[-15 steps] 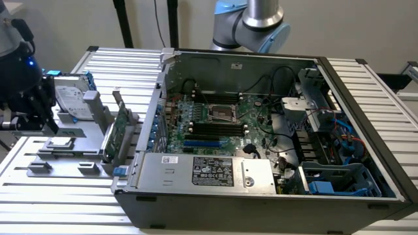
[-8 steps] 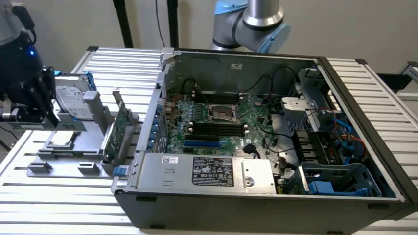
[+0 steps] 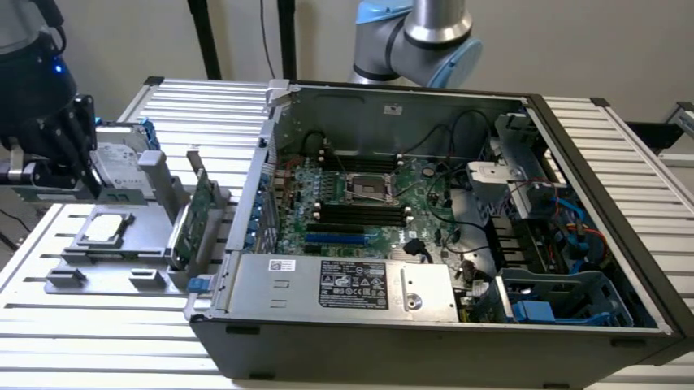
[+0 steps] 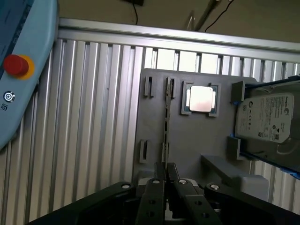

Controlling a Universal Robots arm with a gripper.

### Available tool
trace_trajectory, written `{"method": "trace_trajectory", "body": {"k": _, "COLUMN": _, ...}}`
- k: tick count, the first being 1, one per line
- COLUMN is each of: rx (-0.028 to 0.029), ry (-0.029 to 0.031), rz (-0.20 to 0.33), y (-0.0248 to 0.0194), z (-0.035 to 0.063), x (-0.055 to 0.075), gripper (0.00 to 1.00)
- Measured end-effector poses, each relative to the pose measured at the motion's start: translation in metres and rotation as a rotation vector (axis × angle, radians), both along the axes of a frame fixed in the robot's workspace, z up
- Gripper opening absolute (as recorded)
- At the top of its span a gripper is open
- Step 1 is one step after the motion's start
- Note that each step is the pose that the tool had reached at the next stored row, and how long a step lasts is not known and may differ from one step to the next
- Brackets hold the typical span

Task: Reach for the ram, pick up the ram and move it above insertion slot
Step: 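Pick up the ram and move it above insertion slot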

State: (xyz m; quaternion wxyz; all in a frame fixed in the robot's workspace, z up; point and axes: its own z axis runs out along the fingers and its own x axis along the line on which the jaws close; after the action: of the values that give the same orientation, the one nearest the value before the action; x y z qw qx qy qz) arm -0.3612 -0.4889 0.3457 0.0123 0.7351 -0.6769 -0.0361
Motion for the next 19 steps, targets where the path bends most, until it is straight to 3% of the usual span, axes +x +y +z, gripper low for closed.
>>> {"method": "trace_trajectory", "body": {"k": 10, "rx": 0.0044, "ry": 0.0073, "rz": 0.002, "y": 0.0104, "z": 0.0146, "x": 0.010, "gripper": 0.13}}
{"method": "trace_trajectory", "body": {"k": 19, "rx": 0.0214, "ry": 0.0147, "rz": 0.002, "y": 0.0191, "z": 0.0175, "x": 0.023, "gripper": 0.13}}
